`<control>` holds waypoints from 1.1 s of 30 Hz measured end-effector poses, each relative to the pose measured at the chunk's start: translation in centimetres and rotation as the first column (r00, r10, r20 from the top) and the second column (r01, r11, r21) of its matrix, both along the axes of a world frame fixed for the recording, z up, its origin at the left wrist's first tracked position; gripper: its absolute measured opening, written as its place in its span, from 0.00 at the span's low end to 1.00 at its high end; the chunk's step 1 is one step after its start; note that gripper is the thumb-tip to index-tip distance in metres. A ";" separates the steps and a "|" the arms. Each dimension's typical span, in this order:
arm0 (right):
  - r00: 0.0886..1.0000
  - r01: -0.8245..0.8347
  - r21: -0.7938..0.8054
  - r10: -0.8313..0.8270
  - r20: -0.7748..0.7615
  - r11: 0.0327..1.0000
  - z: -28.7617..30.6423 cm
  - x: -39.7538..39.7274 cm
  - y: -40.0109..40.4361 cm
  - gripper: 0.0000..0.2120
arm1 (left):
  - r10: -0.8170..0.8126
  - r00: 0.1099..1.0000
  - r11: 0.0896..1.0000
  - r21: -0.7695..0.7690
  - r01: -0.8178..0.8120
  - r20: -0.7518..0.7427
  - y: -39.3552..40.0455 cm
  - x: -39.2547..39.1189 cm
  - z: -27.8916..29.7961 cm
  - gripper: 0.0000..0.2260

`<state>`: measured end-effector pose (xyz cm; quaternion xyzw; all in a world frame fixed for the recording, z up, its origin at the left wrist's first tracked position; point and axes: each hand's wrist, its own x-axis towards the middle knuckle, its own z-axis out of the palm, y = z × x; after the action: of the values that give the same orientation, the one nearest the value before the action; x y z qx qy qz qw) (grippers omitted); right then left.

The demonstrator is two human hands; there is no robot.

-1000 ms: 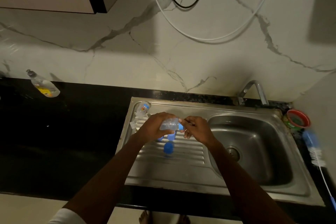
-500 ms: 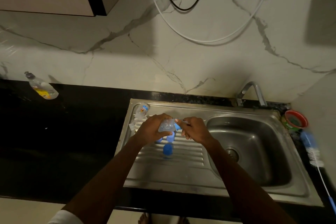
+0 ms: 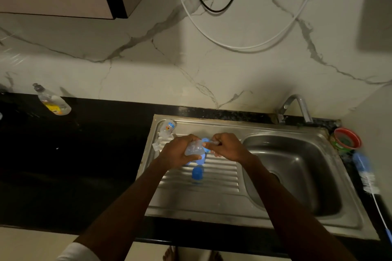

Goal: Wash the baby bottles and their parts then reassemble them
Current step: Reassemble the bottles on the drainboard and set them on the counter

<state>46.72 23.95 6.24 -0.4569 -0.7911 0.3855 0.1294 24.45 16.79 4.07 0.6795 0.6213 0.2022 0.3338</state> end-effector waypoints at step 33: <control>0.839 -0.296 0.099 0.209 0.502 0.950 -13.6 -4.6 -6.6 0.17 | 0.141 0.953 0.988 -0.026 -0.154 -0.270 -4.6 -5.7 -4.2 0.26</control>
<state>42.11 17.36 -7.33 -0.4174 -0.8817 0.2021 -0.0863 18.77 12.23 -0.11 0.6443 0.7141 0.1185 0.2468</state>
